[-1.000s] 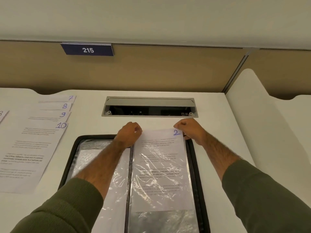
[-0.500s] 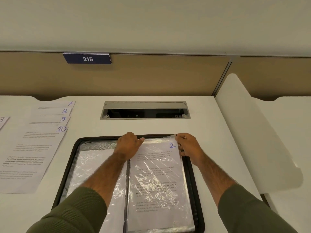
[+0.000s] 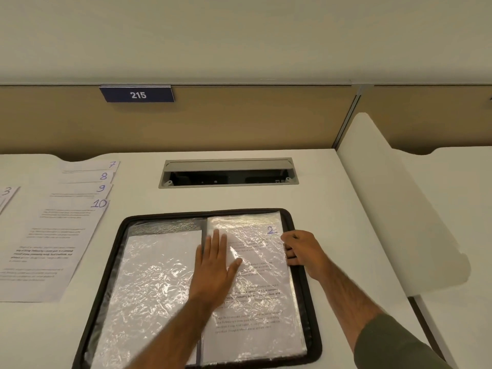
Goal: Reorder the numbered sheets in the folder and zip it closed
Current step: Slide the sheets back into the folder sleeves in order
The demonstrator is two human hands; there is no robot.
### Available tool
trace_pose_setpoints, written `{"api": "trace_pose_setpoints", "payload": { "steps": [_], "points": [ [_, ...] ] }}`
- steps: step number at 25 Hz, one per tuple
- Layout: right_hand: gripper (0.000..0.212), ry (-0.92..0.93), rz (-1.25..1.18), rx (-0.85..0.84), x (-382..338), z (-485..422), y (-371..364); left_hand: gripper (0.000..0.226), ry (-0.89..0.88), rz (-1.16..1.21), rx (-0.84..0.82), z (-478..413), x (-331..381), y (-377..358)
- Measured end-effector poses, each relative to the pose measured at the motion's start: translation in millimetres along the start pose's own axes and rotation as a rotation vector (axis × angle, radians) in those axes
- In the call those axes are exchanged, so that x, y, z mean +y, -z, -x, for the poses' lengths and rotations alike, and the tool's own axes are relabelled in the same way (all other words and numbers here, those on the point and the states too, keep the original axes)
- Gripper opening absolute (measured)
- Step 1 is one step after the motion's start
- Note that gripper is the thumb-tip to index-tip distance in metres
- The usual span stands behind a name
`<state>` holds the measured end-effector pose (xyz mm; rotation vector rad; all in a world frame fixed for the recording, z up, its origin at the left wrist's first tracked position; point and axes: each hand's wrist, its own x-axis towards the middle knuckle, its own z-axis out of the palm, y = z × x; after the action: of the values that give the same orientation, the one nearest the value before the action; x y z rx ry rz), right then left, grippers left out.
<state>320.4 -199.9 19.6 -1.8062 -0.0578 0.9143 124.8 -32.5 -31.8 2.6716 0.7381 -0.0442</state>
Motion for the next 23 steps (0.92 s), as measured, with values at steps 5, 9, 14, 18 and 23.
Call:
{"api": "trace_pose_setpoints", "payload": {
  "steps": [5, 9, 14, 18, 23],
  "points": [
    [0.013, -0.042, 0.034, 0.001, 16, 19, 6, 0.083, 0.031, -0.095, 0.034, 25, 15, -20],
    [0.018, -0.073, 0.1, 0.014, 40, 46, 4, 0.085, 0.027, -0.126, 0.003, 22, 28, -25],
    [0.016, -0.048, 0.321, 0.117, 80, 77, 0, 0.081, -0.056, -0.129, -0.046, 32, 48, -32],
    [0.023, 0.021, 0.467, 0.186, 92, 102, -10, 0.08, -0.086, -0.154, -0.057, 42, 57, -37],
    [0.026, 0.0, 0.427, 0.257, 113, 128, -14, 0.082, -0.108, -0.19, 0.023, 51, 47, -35]
  ]
}}
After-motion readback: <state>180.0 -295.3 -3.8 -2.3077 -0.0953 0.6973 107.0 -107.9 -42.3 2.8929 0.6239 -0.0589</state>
